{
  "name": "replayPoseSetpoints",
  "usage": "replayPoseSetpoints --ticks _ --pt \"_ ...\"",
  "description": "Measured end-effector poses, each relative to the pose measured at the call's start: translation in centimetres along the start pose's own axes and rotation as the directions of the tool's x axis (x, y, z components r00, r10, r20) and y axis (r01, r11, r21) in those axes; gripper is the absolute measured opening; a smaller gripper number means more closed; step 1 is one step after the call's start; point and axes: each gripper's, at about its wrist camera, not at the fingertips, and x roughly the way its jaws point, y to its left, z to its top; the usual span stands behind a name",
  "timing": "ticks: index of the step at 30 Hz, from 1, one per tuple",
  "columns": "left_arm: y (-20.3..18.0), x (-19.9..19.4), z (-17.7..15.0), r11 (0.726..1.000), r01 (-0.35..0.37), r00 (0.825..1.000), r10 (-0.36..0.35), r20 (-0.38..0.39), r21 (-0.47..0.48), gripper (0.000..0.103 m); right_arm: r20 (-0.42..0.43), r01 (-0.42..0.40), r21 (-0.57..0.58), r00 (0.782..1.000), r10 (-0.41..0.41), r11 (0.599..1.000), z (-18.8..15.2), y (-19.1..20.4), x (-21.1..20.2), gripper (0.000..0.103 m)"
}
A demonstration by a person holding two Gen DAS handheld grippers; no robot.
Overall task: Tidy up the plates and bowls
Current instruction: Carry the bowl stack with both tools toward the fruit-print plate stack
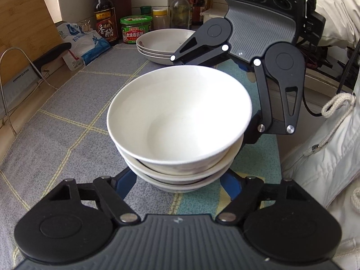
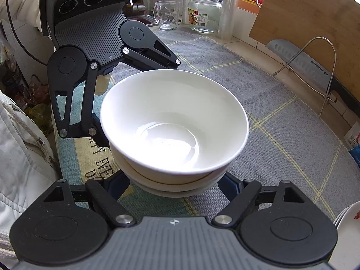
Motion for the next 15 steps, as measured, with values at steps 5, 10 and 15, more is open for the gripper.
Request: replayPoseSetpoints --ticks 5,10,15 --pt "0.27 0.02 0.06 1.000 0.014 1.000 -0.014 -0.005 0.009 0.082 -0.001 -0.002 -0.006 1.000 0.002 1.000 0.06 -0.07 0.08 0.088" --pt "0.63 0.03 0.09 0.999 0.034 0.999 -0.034 -0.007 0.023 0.083 0.000 -0.012 -0.012 1.000 0.012 1.000 0.20 -0.24 0.16 0.088" --pt "0.79 0.18 0.19 0.999 0.041 0.999 -0.041 -0.007 0.032 0.085 0.007 -0.020 -0.021 1.000 0.020 1.000 0.13 -0.35 0.32 0.090"
